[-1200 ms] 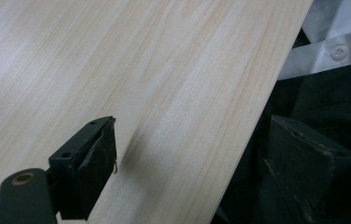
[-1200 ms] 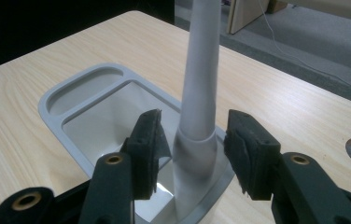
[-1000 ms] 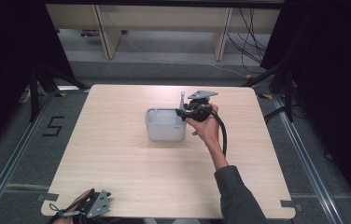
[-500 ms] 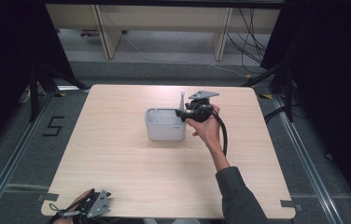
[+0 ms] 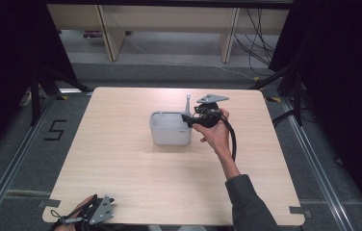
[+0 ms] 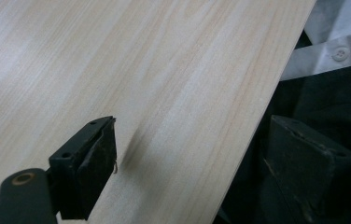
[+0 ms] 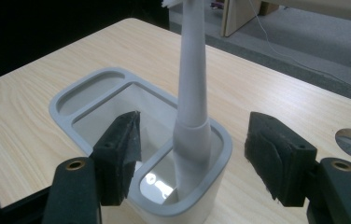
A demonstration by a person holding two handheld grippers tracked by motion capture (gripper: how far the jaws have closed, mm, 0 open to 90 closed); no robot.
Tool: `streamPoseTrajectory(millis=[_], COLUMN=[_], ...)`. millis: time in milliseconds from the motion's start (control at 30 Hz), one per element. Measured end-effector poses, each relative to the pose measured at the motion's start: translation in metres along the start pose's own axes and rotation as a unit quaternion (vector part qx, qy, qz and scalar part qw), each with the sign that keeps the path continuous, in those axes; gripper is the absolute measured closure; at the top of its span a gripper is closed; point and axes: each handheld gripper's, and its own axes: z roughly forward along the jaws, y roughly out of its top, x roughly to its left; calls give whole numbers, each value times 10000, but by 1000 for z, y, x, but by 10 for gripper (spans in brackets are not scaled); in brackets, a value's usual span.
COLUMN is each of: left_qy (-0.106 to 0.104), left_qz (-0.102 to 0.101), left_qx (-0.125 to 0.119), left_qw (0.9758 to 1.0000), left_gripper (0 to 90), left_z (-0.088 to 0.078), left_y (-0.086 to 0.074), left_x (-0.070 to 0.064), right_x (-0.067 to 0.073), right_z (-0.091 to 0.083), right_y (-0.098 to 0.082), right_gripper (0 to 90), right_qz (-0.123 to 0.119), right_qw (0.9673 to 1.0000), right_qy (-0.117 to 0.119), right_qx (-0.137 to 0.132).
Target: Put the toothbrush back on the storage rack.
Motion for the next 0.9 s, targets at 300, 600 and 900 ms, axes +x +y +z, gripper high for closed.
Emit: streamPoseTrajectory(millis=[300, 600, 900], left_qy=[-6, -19, -4], left_qz=[-9, -15, 18], left_qx=[8, 19, -14], left_qw=[10000, 10000, 10000], left_gripper=[161, 161, 161], left_z=[0, 1, -1], left_y=[0, 0, 0], left_x=[0, -1, -1], right_x=[1, 4, 3], right_z=[-12, -17, -23], right_y=[-7, -15, -18], right_gripper=[332, 316, 300], right_qz=[-23, -29, -9], right_qw=[10000, 9999, 9999], right_qy=[-41, -3, 29], right_qx=[-25, -135, -170])
